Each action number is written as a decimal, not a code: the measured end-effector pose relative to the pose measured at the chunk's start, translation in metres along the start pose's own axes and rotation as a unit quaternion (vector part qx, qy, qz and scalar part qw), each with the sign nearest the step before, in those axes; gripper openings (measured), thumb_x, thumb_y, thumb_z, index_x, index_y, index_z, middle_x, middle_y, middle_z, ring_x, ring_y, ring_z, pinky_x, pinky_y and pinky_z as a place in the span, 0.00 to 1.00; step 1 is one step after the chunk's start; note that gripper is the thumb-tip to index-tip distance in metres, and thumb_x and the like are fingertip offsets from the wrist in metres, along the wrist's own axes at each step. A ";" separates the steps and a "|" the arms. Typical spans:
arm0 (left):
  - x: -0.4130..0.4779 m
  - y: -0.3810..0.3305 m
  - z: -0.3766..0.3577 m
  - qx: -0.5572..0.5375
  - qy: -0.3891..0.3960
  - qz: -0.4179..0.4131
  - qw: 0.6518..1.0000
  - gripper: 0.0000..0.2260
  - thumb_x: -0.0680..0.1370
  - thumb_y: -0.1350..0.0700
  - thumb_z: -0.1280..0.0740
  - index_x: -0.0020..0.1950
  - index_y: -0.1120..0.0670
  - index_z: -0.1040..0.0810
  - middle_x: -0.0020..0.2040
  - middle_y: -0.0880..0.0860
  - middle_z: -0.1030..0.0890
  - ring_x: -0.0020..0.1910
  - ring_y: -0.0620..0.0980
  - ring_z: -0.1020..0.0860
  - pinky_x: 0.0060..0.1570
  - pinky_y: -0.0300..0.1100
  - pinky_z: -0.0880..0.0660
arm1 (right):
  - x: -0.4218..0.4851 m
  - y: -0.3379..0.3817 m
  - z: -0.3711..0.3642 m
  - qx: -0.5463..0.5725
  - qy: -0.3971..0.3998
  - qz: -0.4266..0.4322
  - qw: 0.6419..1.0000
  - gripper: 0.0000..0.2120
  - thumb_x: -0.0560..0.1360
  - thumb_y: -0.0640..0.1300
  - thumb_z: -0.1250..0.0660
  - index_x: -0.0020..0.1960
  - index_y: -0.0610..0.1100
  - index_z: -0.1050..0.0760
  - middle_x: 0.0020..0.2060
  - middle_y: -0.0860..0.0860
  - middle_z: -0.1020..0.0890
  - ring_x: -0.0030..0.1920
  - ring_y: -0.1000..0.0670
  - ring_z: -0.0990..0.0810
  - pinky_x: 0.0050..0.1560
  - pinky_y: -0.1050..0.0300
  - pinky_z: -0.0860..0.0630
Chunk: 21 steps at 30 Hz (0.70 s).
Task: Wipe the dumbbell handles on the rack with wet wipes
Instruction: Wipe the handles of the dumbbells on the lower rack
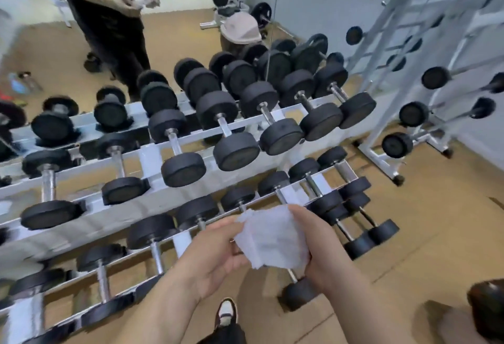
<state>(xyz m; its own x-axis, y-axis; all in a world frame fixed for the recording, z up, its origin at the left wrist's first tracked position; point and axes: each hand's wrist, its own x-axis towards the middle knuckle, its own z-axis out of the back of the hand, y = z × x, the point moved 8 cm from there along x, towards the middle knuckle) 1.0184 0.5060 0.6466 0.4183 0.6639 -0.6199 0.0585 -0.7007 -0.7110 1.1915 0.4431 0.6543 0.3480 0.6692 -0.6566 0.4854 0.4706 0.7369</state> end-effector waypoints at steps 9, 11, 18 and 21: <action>0.127 -0.035 -0.118 0.032 0.091 0.097 0.991 0.13 0.85 0.62 0.39 0.65 0.62 0.19 0.59 0.65 0.16 0.60 0.64 0.17 0.58 0.56 0.19 | 0.048 0.085 0.106 0.103 -0.174 -0.004 0.979 0.13 0.81 0.49 0.32 0.59 0.41 0.16 0.51 0.38 0.13 0.50 0.38 0.13 0.47 0.47 0.21; 0.143 -0.031 -0.145 0.045 0.109 0.107 0.987 0.13 0.84 0.64 0.39 0.65 0.63 0.19 0.58 0.66 0.16 0.55 0.63 0.17 0.58 0.55 0.22 | 0.048 0.093 0.127 0.132 -0.200 -0.006 0.971 0.14 0.82 0.51 0.33 0.59 0.42 0.16 0.49 0.42 0.12 0.50 0.38 0.12 0.49 0.45 0.19; 0.202 -0.012 -0.272 -0.005 0.135 0.176 0.975 0.18 0.81 0.56 0.35 0.68 0.61 0.21 0.66 0.65 0.20 0.55 0.62 0.21 0.46 0.48 0.22 | 0.091 0.150 0.237 0.160 -0.233 0.023 0.959 0.17 0.83 0.57 0.34 0.58 0.44 0.20 0.42 0.46 0.11 0.41 0.44 0.11 0.47 0.46 0.15; 0.217 0.006 -0.329 -0.038 0.153 0.192 0.969 0.21 0.81 0.47 0.37 0.68 0.58 0.19 0.66 0.62 0.19 0.66 0.63 0.23 0.67 0.54 0.28 | 0.121 0.172 0.281 0.131 -0.193 0.025 0.972 0.16 0.84 0.57 0.35 0.57 0.44 0.20 0.42 0.47 0.11 0.41 0.46 0.11 0.42 0.52 0.17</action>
<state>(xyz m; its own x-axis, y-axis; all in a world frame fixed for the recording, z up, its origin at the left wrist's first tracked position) 1.4080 0.5600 0.6177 0.6707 0.2503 -0.6982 -0.0929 -0.9056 -0.4138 1.5423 0.4434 0.6570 0.6265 0.3984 -0.6699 0.6306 0.2460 0.7361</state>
